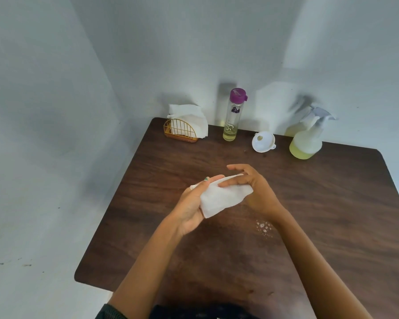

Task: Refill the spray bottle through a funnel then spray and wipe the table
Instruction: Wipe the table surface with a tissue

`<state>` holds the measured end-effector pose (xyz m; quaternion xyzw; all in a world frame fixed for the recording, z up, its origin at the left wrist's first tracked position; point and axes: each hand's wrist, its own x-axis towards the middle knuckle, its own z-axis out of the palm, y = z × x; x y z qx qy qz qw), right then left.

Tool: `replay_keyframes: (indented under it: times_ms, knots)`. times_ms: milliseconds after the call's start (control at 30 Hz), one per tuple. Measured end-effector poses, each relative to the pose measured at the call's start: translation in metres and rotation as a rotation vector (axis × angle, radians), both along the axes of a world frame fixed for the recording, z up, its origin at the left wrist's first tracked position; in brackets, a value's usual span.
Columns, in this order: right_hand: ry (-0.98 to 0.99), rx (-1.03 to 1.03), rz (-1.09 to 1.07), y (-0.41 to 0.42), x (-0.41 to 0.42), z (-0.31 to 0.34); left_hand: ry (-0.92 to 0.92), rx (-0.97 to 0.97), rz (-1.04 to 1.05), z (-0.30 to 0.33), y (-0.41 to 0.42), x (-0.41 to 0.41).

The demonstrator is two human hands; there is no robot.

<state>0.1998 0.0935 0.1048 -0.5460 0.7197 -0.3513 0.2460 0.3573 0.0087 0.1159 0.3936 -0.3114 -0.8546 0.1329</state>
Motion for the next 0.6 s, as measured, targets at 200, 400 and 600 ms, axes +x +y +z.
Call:
replay_keyframes:
  times_ms: [200,400,600]
  knots:
    - [-0.844,-0.075,-0.355,0.005,-0.011,0.024,0.013,-0.081,-0.052,0.006,-0.004,0.006]
    - [-1.364,0.238,-0.151,0.008,-0.004,0.016,0.016,-0.115,-0.129,0.001,-0.006,0.004]
    - [-0.972,0.248,-0.338,-0.006,0.007,0.009,-0.091,-0.166,-0.003,-0.015,-0.007,0.005]
